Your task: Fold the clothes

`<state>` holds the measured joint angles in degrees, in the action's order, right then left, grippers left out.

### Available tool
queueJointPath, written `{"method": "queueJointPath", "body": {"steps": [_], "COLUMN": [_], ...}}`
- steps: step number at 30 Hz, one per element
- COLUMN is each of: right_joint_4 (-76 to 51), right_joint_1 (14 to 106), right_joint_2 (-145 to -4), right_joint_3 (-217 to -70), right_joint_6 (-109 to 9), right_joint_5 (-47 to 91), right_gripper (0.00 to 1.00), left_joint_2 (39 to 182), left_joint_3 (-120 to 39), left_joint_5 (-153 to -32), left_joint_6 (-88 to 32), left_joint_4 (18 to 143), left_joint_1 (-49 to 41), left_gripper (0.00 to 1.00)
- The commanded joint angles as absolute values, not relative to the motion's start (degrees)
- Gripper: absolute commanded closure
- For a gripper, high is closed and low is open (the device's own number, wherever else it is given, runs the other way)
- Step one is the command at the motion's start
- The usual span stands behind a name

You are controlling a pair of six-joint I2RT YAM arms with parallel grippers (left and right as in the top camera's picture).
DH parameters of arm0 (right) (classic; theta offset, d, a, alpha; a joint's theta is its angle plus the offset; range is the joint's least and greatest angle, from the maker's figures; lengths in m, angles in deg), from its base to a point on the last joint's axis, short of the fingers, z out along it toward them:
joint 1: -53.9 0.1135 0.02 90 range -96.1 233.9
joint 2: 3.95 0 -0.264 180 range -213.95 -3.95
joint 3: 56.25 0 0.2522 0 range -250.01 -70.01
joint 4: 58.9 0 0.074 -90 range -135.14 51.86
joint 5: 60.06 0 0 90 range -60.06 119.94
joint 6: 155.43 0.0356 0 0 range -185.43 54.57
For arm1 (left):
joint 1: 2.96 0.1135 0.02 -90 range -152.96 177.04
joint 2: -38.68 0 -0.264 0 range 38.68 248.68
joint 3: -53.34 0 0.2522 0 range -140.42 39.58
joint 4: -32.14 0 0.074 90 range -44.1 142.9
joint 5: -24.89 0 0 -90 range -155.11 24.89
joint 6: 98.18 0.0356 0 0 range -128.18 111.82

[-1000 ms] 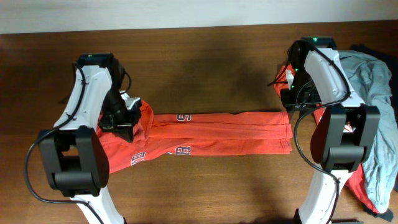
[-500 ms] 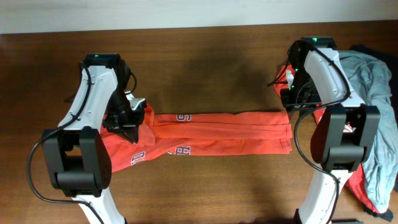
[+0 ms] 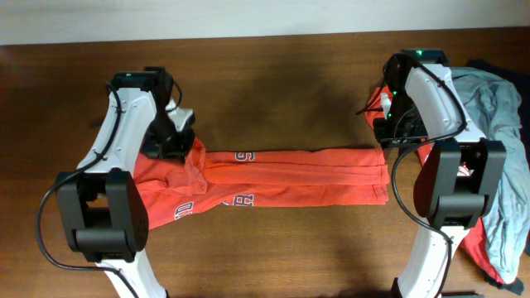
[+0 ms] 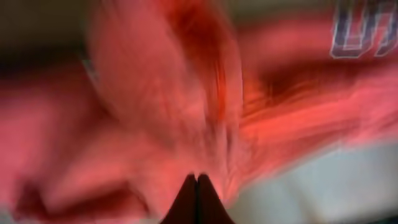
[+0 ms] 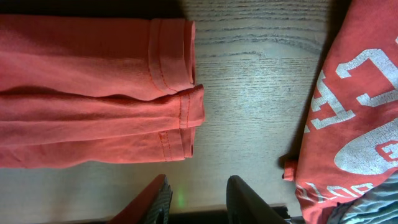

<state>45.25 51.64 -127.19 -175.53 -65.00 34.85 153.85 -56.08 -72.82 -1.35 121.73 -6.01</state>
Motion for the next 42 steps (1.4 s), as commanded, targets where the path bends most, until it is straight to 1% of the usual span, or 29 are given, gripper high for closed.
{"method": "queueJointPath", "body": {"steps": [1, 4, 8, 9, 11, 12, 13, 14, 18, 21, 29, 37, 42], "right_joint_4": [45.5, 45.5, 45.5, 45.5, 45.5, 45.5, 45.5, 45.5, 45.5, 45.5, 45.5, 45.5, 45.5], "right_joint_1": [51.2, 51.2, 51.2, 51.2, 51.2, 51.2, 51.2, 51.2, 51.2, 51.2, 51.2, 51.2, 51.2], "right_joint_2": [-125.4, -125.4, -125.4, -125.4, -125.4, -125.4, -125.4, -125.4, -125.4, -125.4, -125.4, -125.4, -125.4], "right_joint_3": [-175.1, -175.1, -175.1, -175.1, -175.1, -175.1, -175.1, -175.1, -175.1, -175.1, -175.1, -175.1, -175.1], "right_joint_6": [-64.6, -64.6, -64.6, -64.6, -64.6, -64.6, -64.6, -64.6, -64.6, -64.6, -64.6, -64.6, -64.6], "right_joint_5": [34.7, 34.7, 34.7, 34.7, 34.7, 34.7, 34.7, 34.7, 34.7, 34.7, 34.7, 34.7, 34.7], "right_gripper": [0.65, 0.65, 0.65, 0.65, 0.65, 0.64, 0.64, 0.64, 0.64, 0.64, 0.65, 0.65, 0.64], "left_joint_2": [152.1, 152.2, 152.2, 152.2, 152.2, 152.2, 152.2, 152.2, 152.2, 152.2, 152.2, 152.3, 153.8], "left_joint_3": [-56.0, -56.0, -56.0, -56.0, -56.0, -56.0, -56.0, -56.0, -56.0, -56.0, -56.0, -56.0, -55.1], "left_joint_5": [-72.3, -72.4, -75.3, -76.3, -77.5, -77.6, -77.7, -77.8, -77.1, -71.3, -71.0, -67.1, -67.0], "left_joint_6": [-7.1, -11.7, -10.9, -9.7, -8.4, -8.4, -8.4, -8.4, -8.5, -10.6, -10.5, -10.6, -10.6], "left_joint_4": [115.1, 111.0, 112.1, 113.0, 114.1, 114.3, 114.3, 114.0, 113.6, 113.4, 112.4, 112.3, 111.9], "left_joint_1": [-5.2, -3.8, -3.2, -3.3, -3.7, -3.9, -4.1, -4.6, -5.3, -5.5, -5.6, -7.0, -7.0], "left_gripper": [0.99, 0.98, 0.96, 0.93, 0.72, 0.69, 0.68, 0.64, 0.64, 0.64, 0.64, 0.63, 0.62]}}
